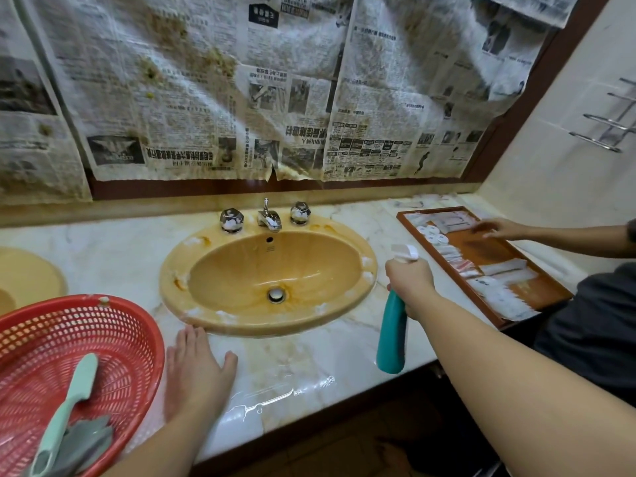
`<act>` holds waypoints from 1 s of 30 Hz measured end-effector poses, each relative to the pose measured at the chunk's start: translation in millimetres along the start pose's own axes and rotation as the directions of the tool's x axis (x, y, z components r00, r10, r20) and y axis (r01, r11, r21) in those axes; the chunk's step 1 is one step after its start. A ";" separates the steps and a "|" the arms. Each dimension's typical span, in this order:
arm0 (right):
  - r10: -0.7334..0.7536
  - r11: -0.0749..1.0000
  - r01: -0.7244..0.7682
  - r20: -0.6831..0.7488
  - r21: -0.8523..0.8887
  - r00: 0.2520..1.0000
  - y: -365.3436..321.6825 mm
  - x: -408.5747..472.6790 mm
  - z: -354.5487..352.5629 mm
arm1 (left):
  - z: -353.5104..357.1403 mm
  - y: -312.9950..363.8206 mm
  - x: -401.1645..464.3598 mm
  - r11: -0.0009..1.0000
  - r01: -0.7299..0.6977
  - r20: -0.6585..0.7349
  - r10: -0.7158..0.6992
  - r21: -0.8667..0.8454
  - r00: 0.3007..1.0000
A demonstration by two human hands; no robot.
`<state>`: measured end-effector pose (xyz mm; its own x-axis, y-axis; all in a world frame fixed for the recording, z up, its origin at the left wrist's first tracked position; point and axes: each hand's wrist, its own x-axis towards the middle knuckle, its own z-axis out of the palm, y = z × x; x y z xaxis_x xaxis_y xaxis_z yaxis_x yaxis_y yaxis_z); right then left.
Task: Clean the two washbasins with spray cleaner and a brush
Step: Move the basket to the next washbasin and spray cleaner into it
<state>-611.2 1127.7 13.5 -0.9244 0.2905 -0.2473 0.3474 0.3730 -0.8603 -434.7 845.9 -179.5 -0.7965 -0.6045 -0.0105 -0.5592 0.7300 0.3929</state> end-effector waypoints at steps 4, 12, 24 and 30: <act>-0.032 0.999 0.032 0.044 -0.010 0.999 -9.3 -0.9 7.5 | 0.0 0.4 -0.5 1.000 0.001 -0.008 -0.001 -0.014 1.000; -0.094 0.996 0.094 0.109 0.006 0.990 -22.0 -1.7 31.2 | 0.2 0.9 -0.7 1.000 0.014 -0.005 -0.014 -0.019 1.000; -0.090 0.996 0.088 0.099 0.018 0.991 -26.5 4.0 43.4 | 2.8 0.4 1.2 0.999 0.008 0.003 -0.008 0.033 1.000; -0.072 0.997 0.071 0.043 0.029 0.996 -22.5 7.4 41.0 | 0.8 2.5 0.2 0.999 0.005 0.005 -0.005 0.036 1.000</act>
<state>-632.4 1085.3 12.8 -0.9529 0.2246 -0.2037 0.2763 0.3669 -0.8883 -436.4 847.8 -179.3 -0.7946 -0.6069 -0.0171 -0.5712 0.7378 0.3596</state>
